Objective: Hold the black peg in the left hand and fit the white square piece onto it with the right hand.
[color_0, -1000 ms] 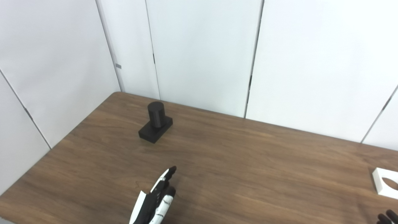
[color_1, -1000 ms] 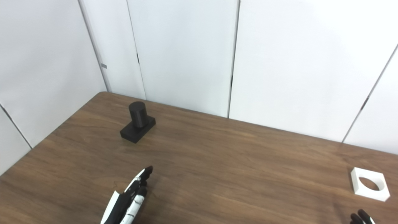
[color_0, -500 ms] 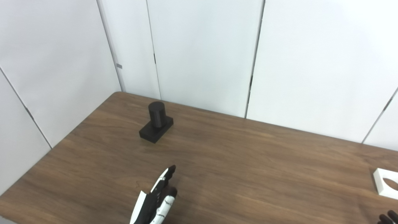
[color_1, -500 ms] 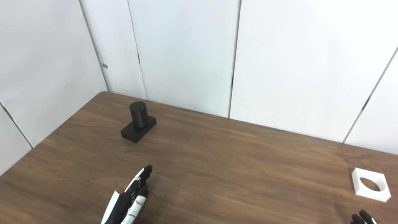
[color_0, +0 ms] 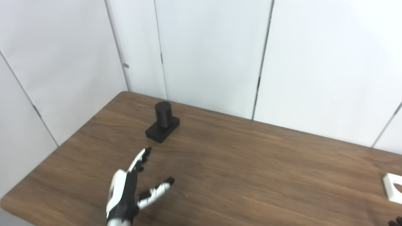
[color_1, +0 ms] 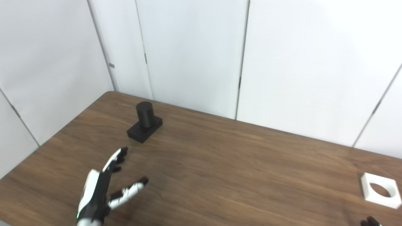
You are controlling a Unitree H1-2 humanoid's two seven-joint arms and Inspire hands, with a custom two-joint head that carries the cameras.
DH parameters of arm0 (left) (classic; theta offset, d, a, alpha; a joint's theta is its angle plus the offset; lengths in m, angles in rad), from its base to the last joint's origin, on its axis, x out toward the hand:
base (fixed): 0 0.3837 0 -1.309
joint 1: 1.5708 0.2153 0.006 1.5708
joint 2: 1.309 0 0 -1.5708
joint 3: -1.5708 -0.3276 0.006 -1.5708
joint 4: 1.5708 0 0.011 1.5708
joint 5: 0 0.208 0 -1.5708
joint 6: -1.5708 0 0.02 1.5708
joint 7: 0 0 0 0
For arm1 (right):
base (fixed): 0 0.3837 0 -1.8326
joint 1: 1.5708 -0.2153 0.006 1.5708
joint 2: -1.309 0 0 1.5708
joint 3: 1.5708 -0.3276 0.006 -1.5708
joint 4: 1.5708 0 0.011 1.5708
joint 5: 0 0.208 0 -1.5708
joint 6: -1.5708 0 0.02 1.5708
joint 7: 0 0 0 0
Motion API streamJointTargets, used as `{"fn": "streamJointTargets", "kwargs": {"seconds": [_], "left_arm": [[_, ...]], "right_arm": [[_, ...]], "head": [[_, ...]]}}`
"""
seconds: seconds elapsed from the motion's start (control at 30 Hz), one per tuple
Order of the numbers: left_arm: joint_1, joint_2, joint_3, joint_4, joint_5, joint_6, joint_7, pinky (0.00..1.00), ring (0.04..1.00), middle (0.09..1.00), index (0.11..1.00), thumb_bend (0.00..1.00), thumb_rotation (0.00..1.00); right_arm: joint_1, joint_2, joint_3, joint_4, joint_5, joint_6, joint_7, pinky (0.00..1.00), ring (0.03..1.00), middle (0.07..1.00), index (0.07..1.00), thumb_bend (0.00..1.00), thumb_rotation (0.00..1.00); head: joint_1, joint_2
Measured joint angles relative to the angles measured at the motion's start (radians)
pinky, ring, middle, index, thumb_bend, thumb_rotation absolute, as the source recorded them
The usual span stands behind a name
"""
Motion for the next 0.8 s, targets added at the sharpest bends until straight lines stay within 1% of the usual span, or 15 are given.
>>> {"fn": "streamJointTargets", "kwargs": {"seconds": [0.03, 0.1, 0.17, 0.23, 0.27, 0.3, 0.37, 0.4, 0.53, 0.73, 0.8], "left_arm": [[-0.026, 0.002, 0.008, -0.005, 0.017, 0.034, -0.012, 0.91, 0.921, 0.931, 0.918, 0.88, 0.5], [-0.075, 0.007, 0.022, -0.012, 0.046, 0.091, -0.034, 0.87, 0.932, 0.941, 0.919, 0.89, 0.53], [-0.107, 0.022, 0.025, -0.012, 0.074, 0.122, -0.054, 0.85, 0.931, 0.94, 0.911, 0.89, 0.56], [-0.123, 0.048, 0.024, -0.01, 0.112, 0.143, -0.069, 0.82, 0.926, 0.93, 0.888, 0.89, 0.57], [-0.129, 0.058, 0.025, -0.004, 0.138, 0.15, -0.071, 0.82, 0.93, 0.931, 0.88, 0.89, 0.59], [-0.137, 0.071, 0.024, 0.007, 0.166, 0.158, -0.074, 0.85, 0.956, 0.947, 0.881, 0.9, 0.62], [-0.157, 0.097, 0.023, 0.037, 0.211, 0.185, -0.09, 0.88, 0.965, 0.948, 0.868, 0.91, 0.63], [-0.166, 0.109, 0.023, 0.054, 0.237, 0.194, -0.093, 0.92, 0.963, 0.943, 0.858, 0.92, 0.65], [-0.219, 0.152, 0.02, 0.142, 0.31, 0.203, -0.088, 0.98, 0.963, 0.942, 0.843, 0.93, 0.67], [-0.314, 0.165, 0.019, 0.288, 0.356, 0.211, -0.051, 0.99, 0.966, 0.935, 0.838, 0.94, 0.66], [-0.336, 0.165, 0.02, 0.315, 0.37, 0.226, -0.048, 1.0, 0.974, 0.942, 0.845, 0.94, 0.65]], "right_arm": [[0.0, 0.0, 0.0, 0.0, 0.0, 0.0, 0.001, 0.89, 0.902, 0.896, 0.888, 0.62, 1.0], [-0.001, 0.0, 0.002, 0.0, 0.0, -0.001, 0.002, 0.89, 0.906, 0.897, 0.891, 0.65, 1.0], [-0.003, 0.0, 0.004, 0.0, 0.0, -0.001, 0.004, 0.89, 0.908, 0.897, 0.893, 0.66, 1.0], [-0.006, 0.0, 0.006, -0.001, 0.0, 0.0, 0.007, 0.88, 0.907, 0.896, 0.894, 0.67, 1.0], [-0.006, 0.0, 0.006, -0.002, 0.0, 0.002, 0.008, 0.88, 0.904, 0.894, 0.892, 0.67, 1.0], [-0.005, 0.0, 0.006, -0.003, -0.001, 0.003, 0.008, 0.87, 0.899, 0.891, 0.888, 0.66, 1.0], [-0.003, 0.001, 0.006, -0.004, -0.004, 0.004, 0.007, 0.87, 0.895, 0.89, 0.888, 0.66, 1.0], [-0.002, 0.001, 0.006, -0.004, -0.005, 0.004, 0.007, 0.86, 0.894, 0.891, 0.889, 0.67, 1.0], [0.0, 0.001, 0.004, -0.004, -0.005, 0.004, 0.003, 0.88, 0.898, 0.892, 0.89, 0.69, 1.0], [0.001, 0.006, 0.006, -0.01, -0.005, 0.008, -0.003, 0.88, 0.896, 0.895, 0.895, 0.69, 1.0], [0.001, 0.008, 0.007, -0.011, -0.005, 0.009, -0.003, 0.87, 0.895, 0.897, 0.897, 0.7, 1.0]], "head": [[-0.005, 0.0], [-0.008, 0.0], [-0.008, 0.0], [-0.012, -0.003], [-0.014, -0.003], [-0.017, -0.005], [-0.017, -0.005], [-0.018, -0.006], [-0.02, -0.006], [-0.021, -0.005], [-0.023, -0.005]]}}
